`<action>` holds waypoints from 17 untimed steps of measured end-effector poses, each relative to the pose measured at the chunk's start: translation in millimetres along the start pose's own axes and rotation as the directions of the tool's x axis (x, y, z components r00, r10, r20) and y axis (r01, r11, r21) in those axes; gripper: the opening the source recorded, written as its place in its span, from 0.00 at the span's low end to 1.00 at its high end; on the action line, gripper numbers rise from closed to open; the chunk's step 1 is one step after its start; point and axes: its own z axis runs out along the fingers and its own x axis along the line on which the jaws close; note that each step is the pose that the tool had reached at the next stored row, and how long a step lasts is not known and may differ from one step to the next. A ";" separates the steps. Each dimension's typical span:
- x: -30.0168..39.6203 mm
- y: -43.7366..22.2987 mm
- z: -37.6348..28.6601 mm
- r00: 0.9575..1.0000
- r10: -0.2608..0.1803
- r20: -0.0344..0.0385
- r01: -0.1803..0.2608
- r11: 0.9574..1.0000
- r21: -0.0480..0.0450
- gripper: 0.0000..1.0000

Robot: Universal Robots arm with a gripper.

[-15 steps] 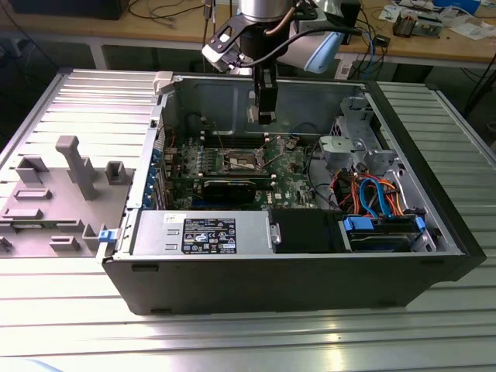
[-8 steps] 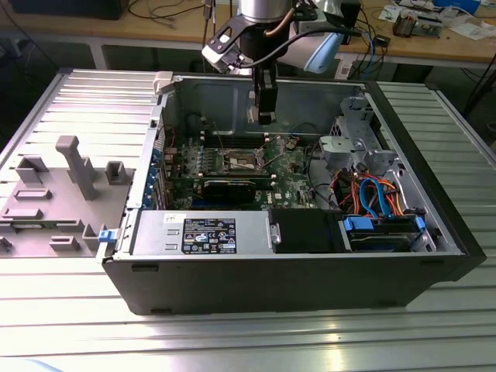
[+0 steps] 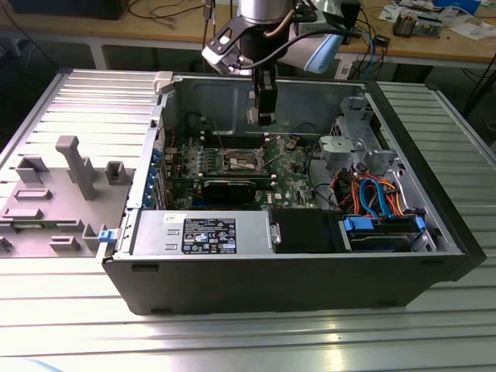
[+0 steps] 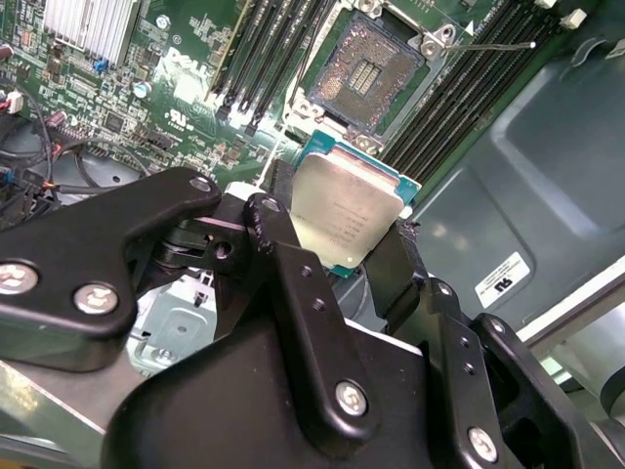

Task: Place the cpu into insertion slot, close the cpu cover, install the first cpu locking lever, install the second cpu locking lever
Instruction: 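Place the cpu into insertion slot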

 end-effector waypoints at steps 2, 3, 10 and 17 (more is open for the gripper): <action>0.0 -0.1 1.2 1.000 0.000 0.000 0.000 1.000 0.000 0.54; 0.0 -0.1 1.5 1.000 0.000 0.000 0.000 1.000 0.000 0.54; 0.0 -0.8 6.1 1.000 0.001 0.000 -0.001 1.000 0.000 0.54; 0.5 -2.9 10.4 1.000 0.004 0.000 -0.004 1.000 0.000 0.54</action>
